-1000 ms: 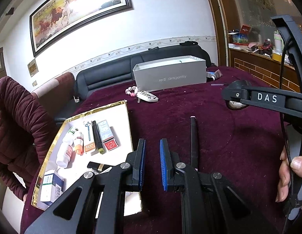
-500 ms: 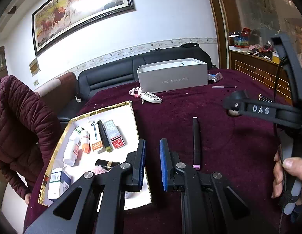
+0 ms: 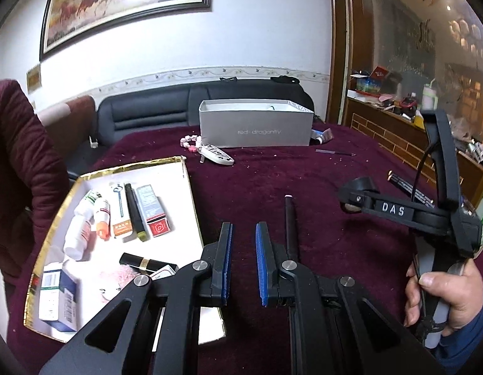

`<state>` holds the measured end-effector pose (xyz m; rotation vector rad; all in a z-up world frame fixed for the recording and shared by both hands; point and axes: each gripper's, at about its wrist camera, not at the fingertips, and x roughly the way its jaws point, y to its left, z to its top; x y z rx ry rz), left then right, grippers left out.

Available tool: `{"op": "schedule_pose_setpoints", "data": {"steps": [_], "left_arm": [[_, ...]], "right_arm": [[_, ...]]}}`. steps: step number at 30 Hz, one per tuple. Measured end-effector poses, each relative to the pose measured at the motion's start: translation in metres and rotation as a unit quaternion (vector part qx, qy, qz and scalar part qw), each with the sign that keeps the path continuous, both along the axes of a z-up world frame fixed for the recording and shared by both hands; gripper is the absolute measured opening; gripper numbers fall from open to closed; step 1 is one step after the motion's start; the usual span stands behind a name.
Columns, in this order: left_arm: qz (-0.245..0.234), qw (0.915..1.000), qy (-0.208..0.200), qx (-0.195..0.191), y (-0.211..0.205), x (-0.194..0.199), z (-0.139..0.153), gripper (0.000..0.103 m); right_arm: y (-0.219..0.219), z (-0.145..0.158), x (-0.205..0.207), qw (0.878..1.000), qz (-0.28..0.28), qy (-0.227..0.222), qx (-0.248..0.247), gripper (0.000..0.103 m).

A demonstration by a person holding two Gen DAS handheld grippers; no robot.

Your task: Organize objects

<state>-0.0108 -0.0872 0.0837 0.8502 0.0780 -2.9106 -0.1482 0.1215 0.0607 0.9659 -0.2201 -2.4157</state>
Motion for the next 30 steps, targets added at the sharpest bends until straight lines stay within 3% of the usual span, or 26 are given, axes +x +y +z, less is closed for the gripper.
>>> {"op": "schedule_pose_setpoints", "data": {"steps": [5, 10, 15, 17, 19, 21, 24, 26, 30], "left_arm": [[-0.019, 0.9995, -0.016, 0.017, 0.000, -0.015, 0.001, 0.011], [-0.083, 0.9890, -0.104, 0.065, 0.013, -0.059, -0.013, 0.012], [-0.076, 0.9810, -0.168, 0.061, 0.025, -0.100, -0.035, 0.012], [-0.083, 0.9743, -0.195, 0.078, 0.029, -0.110, -0.047, 0.012], [-0.077, 0.9742, -0.195, 0.084, 0.032, -0.111, -0.049, 0.012], [-0.074, 0.9749, -0.203, 0.056, 0.041, -0.116, -0.053, 0.012], [-0.066, 0.9721, -0.219, 0.051, 0.044, -0.126, -0.061, 0.012], [-0.068, 0.9748, -0.212, 0.015, 0.051, -0.132, -0.060, 0.011], [-0.062, 0.9772, -0.202, 0.023, 0.047, -0.131, -0.062, 0.011]], "right_arm": [[-0.001, -0.004, -0.001, 1.000, 0.001, -0.008, 0.003, 0.060], [0.004, -0.007, -0.007, 1.000, -0.003, -0.026, -0.009, 0.060], [0.011, -0.003, -0.007, 0.999, -0.007, -0.028, -0.029, 0.060], [0.014, -0.002, -0.008, 0.999, -0.006, -0.031, -0.040, 0.060], [0.016, 0.001, -0.007, 0.998, -0.005, -0.030, -0.050, 0.060], [0.018, 0.004, -0.005, 0.998, -0.005, -0.028, -0.057, 0.060], [0.021, 0.005, -0.006, 0.997, -0.005, -0.030, -0.070, 0.060], [0.020, 0.007, -0.006, 0.997, -0.007, -0.029, -0.072, 0.060], [0.021, 0.010, -0.006, 0.997, -0.009, -0.024, -0.073, 0.060]]}}
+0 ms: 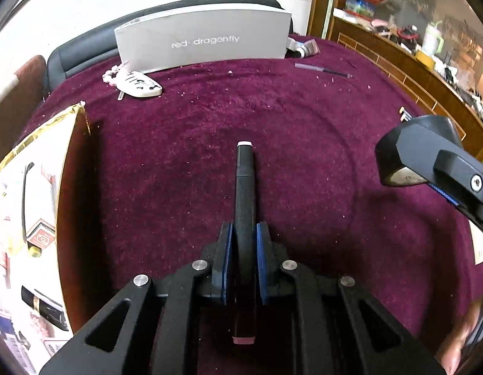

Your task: Organize objects

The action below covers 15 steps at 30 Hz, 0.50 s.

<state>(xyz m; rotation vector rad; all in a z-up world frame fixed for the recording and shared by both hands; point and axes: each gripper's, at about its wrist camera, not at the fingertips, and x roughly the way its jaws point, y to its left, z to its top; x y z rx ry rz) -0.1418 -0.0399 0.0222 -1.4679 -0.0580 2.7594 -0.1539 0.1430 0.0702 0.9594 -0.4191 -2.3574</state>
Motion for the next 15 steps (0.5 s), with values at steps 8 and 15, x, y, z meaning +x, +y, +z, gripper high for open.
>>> {"op": "schedule_pose_setpoints", "data": {"steps": [8, 15], "left_arm": [[0.024, 0.9978, 0.031, 0.053, -0.019, 0.036, 0.011, 0.011], [0.047, 0.9951, 0.080, 0.035, -0.033, 0.062, 0.032, 0.011]], "right_arm": [[-0.008, 0.000, 0.003, 1.000, 0.013, 0.004, 0.012, 0.060], [-0.019, 0.000, 0.009, 0.999, 0.028, 0.014, 0.028, 0.060]]}}
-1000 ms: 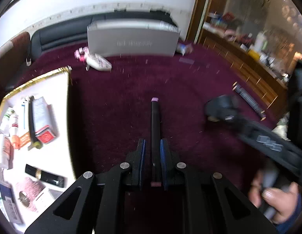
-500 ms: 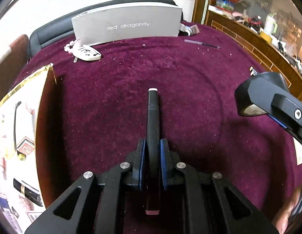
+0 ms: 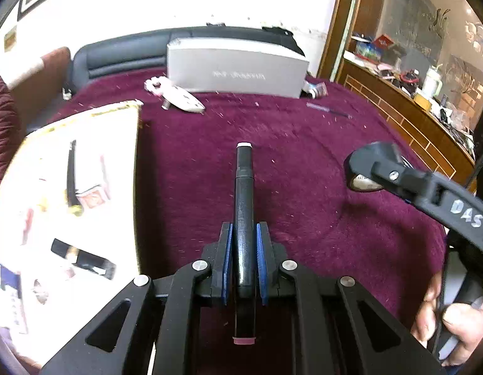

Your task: Organize objects

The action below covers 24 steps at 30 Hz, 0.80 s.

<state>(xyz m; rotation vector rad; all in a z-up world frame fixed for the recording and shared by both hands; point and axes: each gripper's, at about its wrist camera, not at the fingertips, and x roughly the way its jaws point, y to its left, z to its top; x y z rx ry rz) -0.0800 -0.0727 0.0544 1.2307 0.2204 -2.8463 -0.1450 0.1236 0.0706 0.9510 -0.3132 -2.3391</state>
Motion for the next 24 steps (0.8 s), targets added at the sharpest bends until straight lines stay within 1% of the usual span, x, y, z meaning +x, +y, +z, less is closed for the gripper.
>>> {"op": "schedule_pose_setpoints", "data": {"steps": [2, 9, 14, 22, 24], "left_arm": [[0.005, 0.9999, 0.012, -0.008, -0.004, 0.007, 0.005, 0.011], [0.019, 0.9988, 0.035, -0.028, -0.013, 0.026, 0.012, 0.011], [0.032, 0.9961, 0.059, -0.057, -0.016, 0.038, 0.020, 0.011], [0.046, 0.9931, 0.082, -0.070, -0.030, 0.053, 0.029, 0.011], [0.051, 0.9926, 0.087, -0.067, -0.034, 0.057, 0.031, 0.011]], "right_arm": [[-0.005, 0.001, 0.004, 1.000, 0.007, 0.009, 0.008, 0.060], [-0.018, -0.002, 0.011, 0.999, 0.024, 0.018, 0.023, 0.060], [-0.021, -0.002, 0.013, 0.999, 0.024, 0.025, 0.028, 0.060], [-0.032, 0.000, 0.022, 0.997, 0.034, 0.048, 0.043, 0.060], [-0.035, 0.000, 0.024, 0.997, 0.039, 0.050, 0.043, 0.060]]}}
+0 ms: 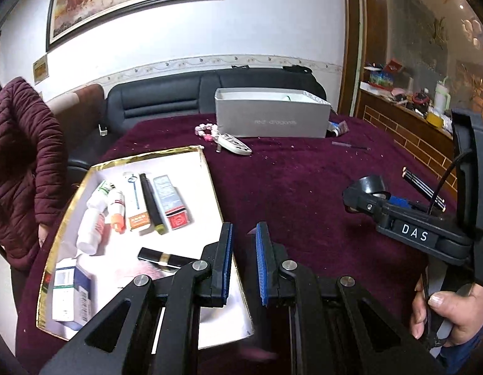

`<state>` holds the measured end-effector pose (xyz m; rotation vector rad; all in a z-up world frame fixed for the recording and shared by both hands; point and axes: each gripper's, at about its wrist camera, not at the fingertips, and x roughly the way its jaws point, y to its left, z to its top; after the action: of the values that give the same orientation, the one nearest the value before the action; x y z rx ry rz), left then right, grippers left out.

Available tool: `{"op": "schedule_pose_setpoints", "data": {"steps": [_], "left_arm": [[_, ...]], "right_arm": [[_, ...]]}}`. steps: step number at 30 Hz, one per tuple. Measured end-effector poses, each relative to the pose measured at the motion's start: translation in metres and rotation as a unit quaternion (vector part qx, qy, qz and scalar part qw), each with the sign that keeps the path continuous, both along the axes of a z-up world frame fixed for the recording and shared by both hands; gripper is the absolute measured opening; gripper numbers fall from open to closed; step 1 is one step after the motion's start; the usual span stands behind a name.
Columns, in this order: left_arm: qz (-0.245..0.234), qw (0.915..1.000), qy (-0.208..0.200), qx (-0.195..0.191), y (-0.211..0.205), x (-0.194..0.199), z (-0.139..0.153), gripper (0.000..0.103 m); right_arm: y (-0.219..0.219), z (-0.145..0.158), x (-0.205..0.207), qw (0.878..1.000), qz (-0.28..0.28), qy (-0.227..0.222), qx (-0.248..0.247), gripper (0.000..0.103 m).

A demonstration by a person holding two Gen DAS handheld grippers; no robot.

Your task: Organize objects

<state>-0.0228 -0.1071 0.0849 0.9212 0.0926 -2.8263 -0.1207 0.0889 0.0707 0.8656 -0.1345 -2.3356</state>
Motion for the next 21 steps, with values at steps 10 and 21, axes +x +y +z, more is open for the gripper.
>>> {"op": "schedule_pose_setpoints", "data": {"steps": [10, 21], "left_arm": [[-0.060, 0.9915, -0.064, 0.096, -0.017, 0.003, -0.017, 0.012], [-0.148, 0.9645, -0.175, 0.131, 0.058, -0.030, -0.058, 0.014]], "right_arm": [[-0.003, -0.001, 0.004, 1.000, -0.006, -0.006, -0.003, 0.060], [0.028, 0.001, -0.012, 0.998, -0.048, -0.024, -0.037, 0.060]]}}
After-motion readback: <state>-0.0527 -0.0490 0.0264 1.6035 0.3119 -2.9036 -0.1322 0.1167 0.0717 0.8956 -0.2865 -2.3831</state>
